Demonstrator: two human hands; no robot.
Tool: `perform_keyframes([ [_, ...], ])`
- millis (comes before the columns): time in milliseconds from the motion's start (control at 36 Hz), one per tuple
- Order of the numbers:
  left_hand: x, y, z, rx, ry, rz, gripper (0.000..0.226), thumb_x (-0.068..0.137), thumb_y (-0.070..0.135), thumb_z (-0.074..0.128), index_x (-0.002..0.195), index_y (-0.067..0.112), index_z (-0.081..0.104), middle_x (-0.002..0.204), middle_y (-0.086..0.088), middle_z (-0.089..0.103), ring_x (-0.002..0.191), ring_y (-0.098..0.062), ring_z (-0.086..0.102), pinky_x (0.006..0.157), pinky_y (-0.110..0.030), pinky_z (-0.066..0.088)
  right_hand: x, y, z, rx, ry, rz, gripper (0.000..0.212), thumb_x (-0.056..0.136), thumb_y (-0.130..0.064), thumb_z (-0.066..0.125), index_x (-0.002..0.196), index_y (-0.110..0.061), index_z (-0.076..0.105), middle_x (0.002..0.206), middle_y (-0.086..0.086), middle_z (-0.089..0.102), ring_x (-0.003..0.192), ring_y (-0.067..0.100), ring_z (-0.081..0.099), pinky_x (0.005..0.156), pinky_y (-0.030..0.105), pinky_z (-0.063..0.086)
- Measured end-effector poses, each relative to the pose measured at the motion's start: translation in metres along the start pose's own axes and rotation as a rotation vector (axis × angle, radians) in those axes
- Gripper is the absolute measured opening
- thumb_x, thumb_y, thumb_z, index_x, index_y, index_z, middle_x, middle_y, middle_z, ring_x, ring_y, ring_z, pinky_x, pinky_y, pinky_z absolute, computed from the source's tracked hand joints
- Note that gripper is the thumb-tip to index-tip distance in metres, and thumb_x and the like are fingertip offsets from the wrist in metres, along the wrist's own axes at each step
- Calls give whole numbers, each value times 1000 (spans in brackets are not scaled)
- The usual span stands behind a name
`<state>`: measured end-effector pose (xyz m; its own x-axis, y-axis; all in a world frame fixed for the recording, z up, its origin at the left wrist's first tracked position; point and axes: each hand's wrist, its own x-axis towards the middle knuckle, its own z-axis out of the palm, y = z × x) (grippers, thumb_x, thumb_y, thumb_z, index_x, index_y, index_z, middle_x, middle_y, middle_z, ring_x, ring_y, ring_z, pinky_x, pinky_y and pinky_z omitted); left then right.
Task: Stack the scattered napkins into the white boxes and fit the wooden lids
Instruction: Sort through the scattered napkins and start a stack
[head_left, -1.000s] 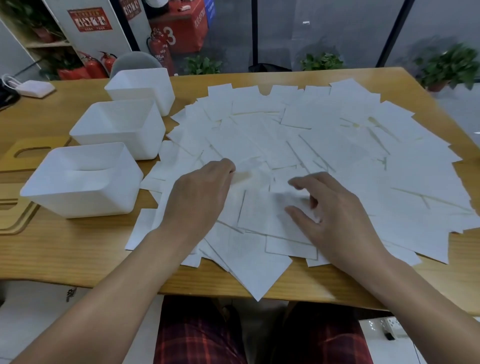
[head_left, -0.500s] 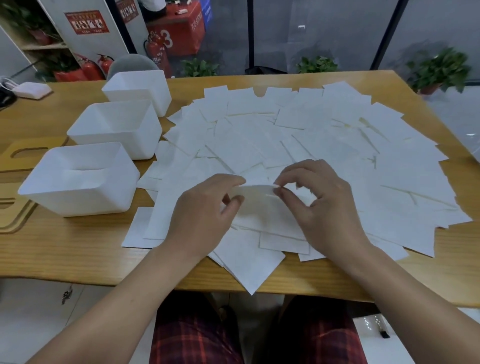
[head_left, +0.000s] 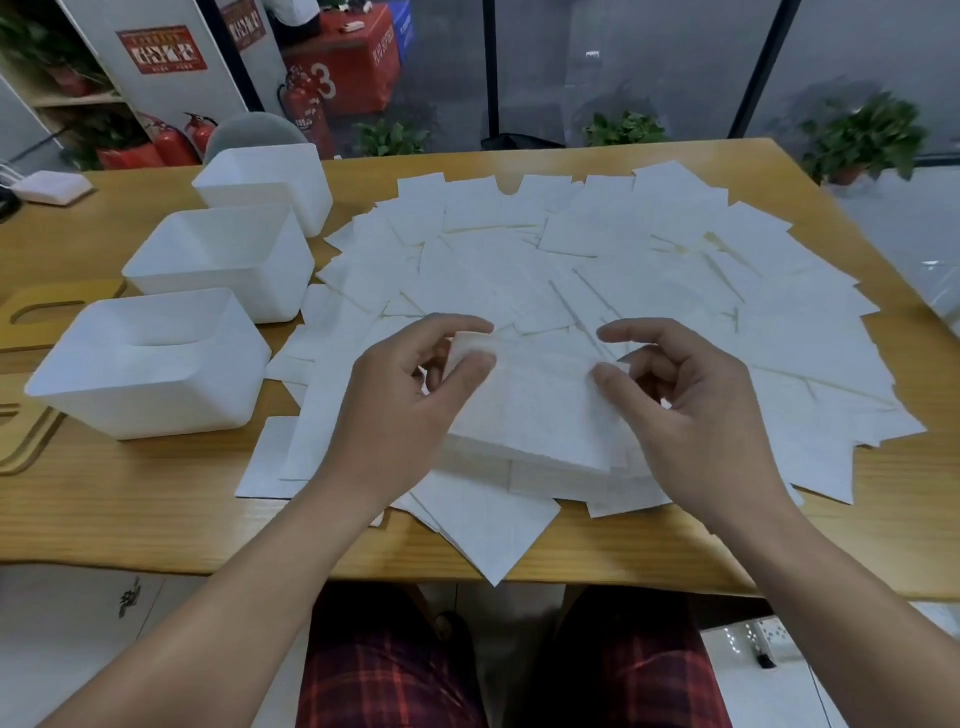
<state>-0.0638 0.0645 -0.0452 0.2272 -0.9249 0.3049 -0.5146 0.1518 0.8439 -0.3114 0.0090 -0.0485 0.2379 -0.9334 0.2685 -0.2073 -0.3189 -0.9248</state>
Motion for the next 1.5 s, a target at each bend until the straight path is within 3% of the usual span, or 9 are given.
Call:
perform_keyframes([
  [83, 1, -8, 5, -6, -62, -57, 22, 105, 30, 73, 126, 35, 72, 65, 3, 49, 62, -11, 45, 67, -18, 42, 1, 10, -1, -40, -5, 44, 18, 100, -19, 75, 114, -31, 73, 69, -2, 62, 59, 10, 51, 60, 18, 41],
  [250, -1, -24, 13, 174, -87, -78, 37, 104, 34, 72, 140, 35, 65, 76, 3, 67, 72, -14, 63, 79, -10, 45, 5, 32, 5, -276, -15, 40, 21, 100, -23, 75, 119, -31, 69, 70, -8, 63, 60, 13, 61, 65, 16, 47],
  [417, 2, -27, 13, 277, -93, -84, 42, 101, 38, 75, 142, 34, 65, 83, 14, 70, 78, -6, 65, 79, -18, 49, 6, 43, 8, -376, 1, -16, 16, 100, -22, 75, 116, -24, 72, 68, -10, 62, 60, 15, 63, 69, 32, 55],
  [611, 9, -30, 7, 357, -90, -65, 34, 100, 41, 75, 133, 34, 70, 84, 16, 70, 79, -4, 63, 74, -24, 52, 6, 48, 9, -400, 15, -50, 11, 100, -21, 76, 110, -22, 74, 69, -12, 59, 66, 15, 62, 72, 36, 56],
  [861, 37, -52, 7, 620, -2, 128, 23, 107, 24, 67, 129, 20, 74, 117, 8, 72, 101, -11, 61, 89, -25, 47, 6, 48, 11, -504, 12, -123, 24, 98, -22, 78, 122, -21, 74, 116, -17, 58, 72, 12, 61, 70, 28, 53],
  [1111, 55, -61, 12, 741, 4, 233, 18, 111, 18, 57, 102, 16, 72, 95, 1, 70, 87, -22, 59, 75, -46, 54, 4, 46, 11, -486, -24, -147, 19, 98, -25, 77, 116, -23, 76, 117, -18, 60, 77, 12, 61, 71, 27, 53],
  [1333, 29, -30, 5, 597, 47, 333, 15, 112, 19, 60, 112, 18, 75, 106, 7, 73, 90, -13, 66, 76, -34, 56, 3, 25, 15, -303, -30, -70, 20, 100, -30, 76, 120, -29, 73, 99, -21, 68, 77, 15, 65, 67, 17, 46],
  [1417, 11, -16, 7, 513, 23, 356, 11, 110, 16, 65, 112, 18, 76, 105, 11, 72, 90, -7, 65, 77, -30, 55, 6, 10, 19, -74, -72, 79, 30, 104, -39, 69, 133, -32, 66, 105, -12, 77, 75, 17, 72, 63, 27, 55],
  [1500, -6, -9, 14, 490, -23, 388, 11, 110, 15, 66, 111, 17, 76, 106, 9, 73, 95, -10, 67, 79, -35, 57, 14, 4, 21, 19, -84, 180, 38, 106, -48, 62, 139, -31, 60, 87, -1, 80, 69, 12, 72, 63, 30, 52],
])
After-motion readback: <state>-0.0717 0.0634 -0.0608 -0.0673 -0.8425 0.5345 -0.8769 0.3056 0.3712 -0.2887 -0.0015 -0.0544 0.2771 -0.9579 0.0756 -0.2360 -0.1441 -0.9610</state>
